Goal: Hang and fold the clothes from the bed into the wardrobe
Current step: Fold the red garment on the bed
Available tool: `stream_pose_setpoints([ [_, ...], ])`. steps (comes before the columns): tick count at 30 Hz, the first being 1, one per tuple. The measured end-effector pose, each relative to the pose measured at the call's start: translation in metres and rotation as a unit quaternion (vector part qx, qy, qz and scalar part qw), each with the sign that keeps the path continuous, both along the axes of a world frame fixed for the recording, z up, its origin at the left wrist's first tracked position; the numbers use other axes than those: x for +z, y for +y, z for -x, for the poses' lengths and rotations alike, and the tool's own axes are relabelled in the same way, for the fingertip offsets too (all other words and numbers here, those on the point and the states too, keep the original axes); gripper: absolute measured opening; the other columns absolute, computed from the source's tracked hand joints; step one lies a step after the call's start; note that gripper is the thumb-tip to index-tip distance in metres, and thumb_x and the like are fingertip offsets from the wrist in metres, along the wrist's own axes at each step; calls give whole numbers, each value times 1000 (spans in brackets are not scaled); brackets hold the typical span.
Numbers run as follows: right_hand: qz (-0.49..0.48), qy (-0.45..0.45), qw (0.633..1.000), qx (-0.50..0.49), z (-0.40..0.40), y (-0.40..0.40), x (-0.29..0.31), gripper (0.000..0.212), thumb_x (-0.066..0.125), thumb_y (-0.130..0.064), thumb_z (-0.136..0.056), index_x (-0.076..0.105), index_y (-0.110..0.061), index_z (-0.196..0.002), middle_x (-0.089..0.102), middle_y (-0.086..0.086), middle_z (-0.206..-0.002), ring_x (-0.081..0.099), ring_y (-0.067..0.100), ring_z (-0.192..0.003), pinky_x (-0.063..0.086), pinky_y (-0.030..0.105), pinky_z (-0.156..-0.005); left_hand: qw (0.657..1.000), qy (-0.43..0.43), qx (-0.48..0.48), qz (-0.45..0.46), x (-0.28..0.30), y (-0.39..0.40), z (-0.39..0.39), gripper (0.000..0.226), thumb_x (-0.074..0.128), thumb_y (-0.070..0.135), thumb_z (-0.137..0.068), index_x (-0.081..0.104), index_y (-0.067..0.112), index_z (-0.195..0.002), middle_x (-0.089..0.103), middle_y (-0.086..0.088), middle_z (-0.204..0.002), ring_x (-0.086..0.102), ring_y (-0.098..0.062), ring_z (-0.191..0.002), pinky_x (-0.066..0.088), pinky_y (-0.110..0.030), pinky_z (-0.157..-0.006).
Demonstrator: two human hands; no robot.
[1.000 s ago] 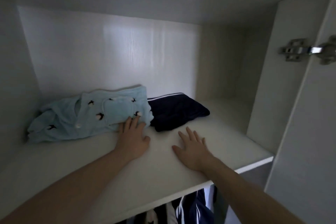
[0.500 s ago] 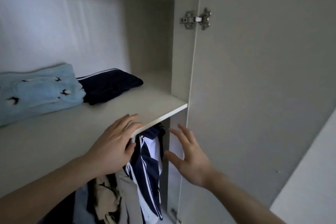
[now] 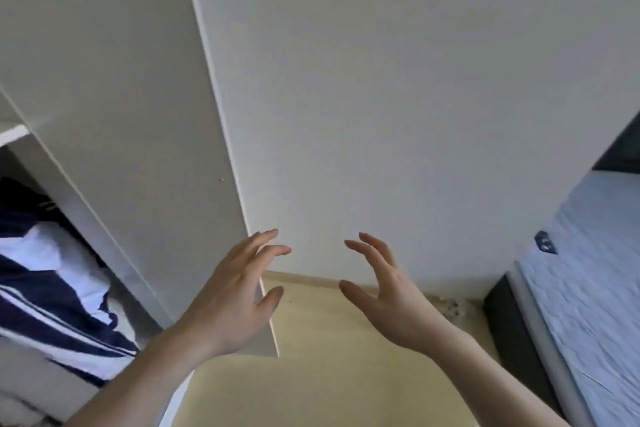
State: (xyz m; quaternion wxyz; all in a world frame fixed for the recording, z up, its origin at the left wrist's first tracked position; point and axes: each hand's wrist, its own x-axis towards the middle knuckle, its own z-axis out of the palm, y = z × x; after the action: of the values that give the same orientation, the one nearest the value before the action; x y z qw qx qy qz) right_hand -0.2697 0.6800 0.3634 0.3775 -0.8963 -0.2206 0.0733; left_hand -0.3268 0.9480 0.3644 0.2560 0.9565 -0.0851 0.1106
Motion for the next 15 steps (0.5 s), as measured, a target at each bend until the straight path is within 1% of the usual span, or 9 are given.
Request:
stream_pose_setpoints([
  [3,4,17,998,-66,15,-95,-16,58,58,-49,-99,32,-46,-151,13,-30,-160,35,-2,-139,36,25,-110,998,31,-59,4,-13,-94,-17,51,65,34,-97,44,43,-143,15,32,-160,8,8,-150,18,-20,-119],
  [4,4,22,996,-87,20,-123,-20,58,58,-50,-99,32,-46,-151,13,-30,-160,35,-2,-138,35,23,-109,996,40,-77,5,-17,-121,-21,51,65,35,-97,44,43,-143,15,32,-160,8,8,-150,19,-21,-120],
  [7,0,34,987,-154,37,-205,-34,59,59,-50,-99,33,-46,-151,16,-28,-159,33,-5,-139,30,20,-111,989,65,-135,3,-27,-202,-37,50,65,37,-96,45,43,-142,17,31,-160,10,9,-148,19,-21,-121],
  [10,-2,42,976,-215,53,-279,-44,59,60,-49,-98,33,-48,-150,15,-31,-157,27,-13,-137,30,19,-114,978,84,-193,-14,-31,-278,-54,49,63,39,-97,45,43,-142,18,28,-160,13,7,-148,17,-18,-120],
  [11,-2,44,971,-234,58,-302,-46,58,60,-47,-99,33,-48,-150,15,-32,-156,24,-18,-135,28,15,-113,973,91,-209,-19,-31,-303,-60,48,62,40,-97,45,43,-142,19,27,-160,15,6,-148,16,-15,-119],
  [12,-2,48,967,-251,62,-324,-48,58,61,-45,-99,33,-48,-150,14,-32,-155,23,-23,-131,26,7,-109,969,95,-225,-23,-32,-327,-67,47,62,40,-98,46,43,-142,20,26,-160,16,5,-148,15,-14,-117],
  [13,-2,54,962,-269,66,-345,-49,58,61,-44,-99,32,-48,-150,14,-32,-155,24,-28,-125,26,1,-101,965,100,-240,-26,-33,-350,-74,47,62,41,-98,46,44,-141,20,26,-160,18,4,-148,15,-15,-118],
  [14,-2,60,956,-288,68,-366,-50,59,61,-44,-100,32,-47,-151,13,-32,-156,27,-30,-121,28,-1,-96,961,105,-254,-28,-33,-373,-81,47,63,41,-97,46,44,-141,21,26,-160,19,3,-148,16,-17,-119],
  [15,-3,63,950,-305,70,-387,-52,60,60,-45,-99,31,-47,-151,13,-31,-158,28,-28,-120,28,2,-96,957,109,-266,-28,-34,-396,-88,47,64,41,-96,47,44,-140,22,26,-160,20,1,-148,17,-18,-120],
])
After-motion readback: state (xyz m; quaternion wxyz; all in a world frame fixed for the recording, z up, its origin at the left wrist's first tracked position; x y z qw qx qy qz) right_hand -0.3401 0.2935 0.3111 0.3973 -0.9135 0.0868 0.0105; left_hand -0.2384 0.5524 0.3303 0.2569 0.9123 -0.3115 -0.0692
